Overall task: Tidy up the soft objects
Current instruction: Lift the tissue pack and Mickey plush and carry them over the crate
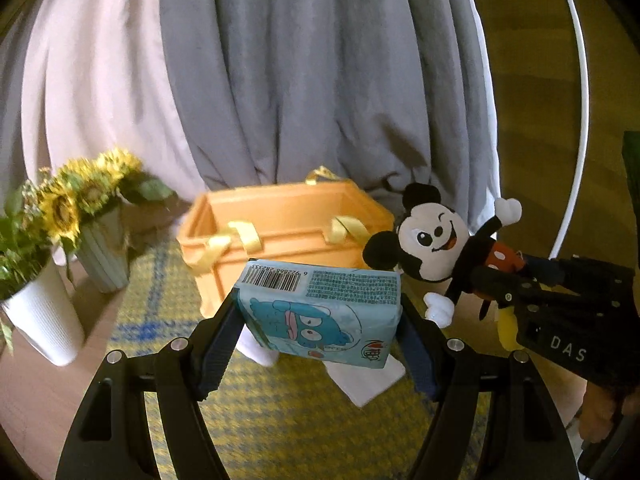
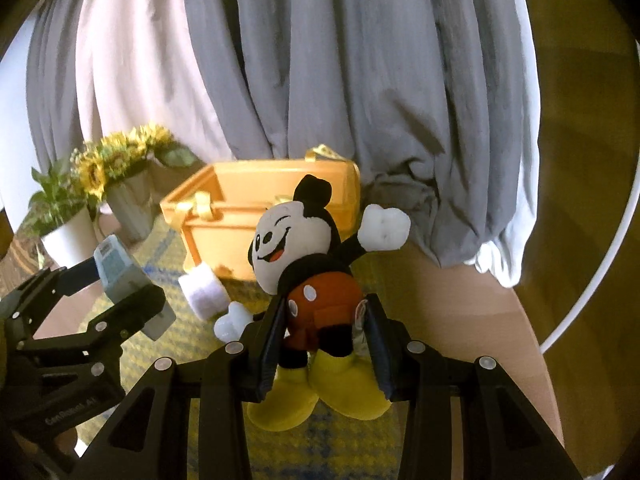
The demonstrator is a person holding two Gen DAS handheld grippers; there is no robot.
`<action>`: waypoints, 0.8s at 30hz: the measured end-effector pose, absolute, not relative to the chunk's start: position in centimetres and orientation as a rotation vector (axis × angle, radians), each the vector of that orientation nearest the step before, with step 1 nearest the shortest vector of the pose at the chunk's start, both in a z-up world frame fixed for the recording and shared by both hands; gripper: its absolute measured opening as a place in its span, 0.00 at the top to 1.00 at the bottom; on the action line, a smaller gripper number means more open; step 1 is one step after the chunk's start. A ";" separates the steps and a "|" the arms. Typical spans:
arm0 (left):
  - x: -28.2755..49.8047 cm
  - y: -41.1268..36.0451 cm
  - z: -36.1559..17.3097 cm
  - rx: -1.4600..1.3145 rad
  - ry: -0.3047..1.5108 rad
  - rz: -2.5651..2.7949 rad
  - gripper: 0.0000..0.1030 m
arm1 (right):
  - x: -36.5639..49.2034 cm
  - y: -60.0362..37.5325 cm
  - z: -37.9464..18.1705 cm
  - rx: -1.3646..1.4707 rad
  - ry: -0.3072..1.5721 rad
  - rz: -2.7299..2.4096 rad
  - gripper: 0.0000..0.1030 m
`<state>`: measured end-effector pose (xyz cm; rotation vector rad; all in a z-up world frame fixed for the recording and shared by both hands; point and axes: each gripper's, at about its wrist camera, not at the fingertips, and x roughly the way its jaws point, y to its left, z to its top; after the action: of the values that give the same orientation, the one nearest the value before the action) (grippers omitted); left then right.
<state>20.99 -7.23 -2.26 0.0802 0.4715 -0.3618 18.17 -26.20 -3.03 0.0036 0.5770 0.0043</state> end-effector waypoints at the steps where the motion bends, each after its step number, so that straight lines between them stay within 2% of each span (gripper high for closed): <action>1: 21.0 -7.0 -1.9 0.080 0.463 -0.356 0.29 | 18.2 -26.0 -2.7 0.008 0.567 0.007 0.61; 24: 24.6 -4.4 5.9 0.099 0.249 -0.251 0.29 | 22.1 -23.2 3.0 0.045 0.371 0.077 0.61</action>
<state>24.59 -4.38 5.88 0.0989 0.2494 -0.2507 22.13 -23.15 2.98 0.0448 0.3710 0.0770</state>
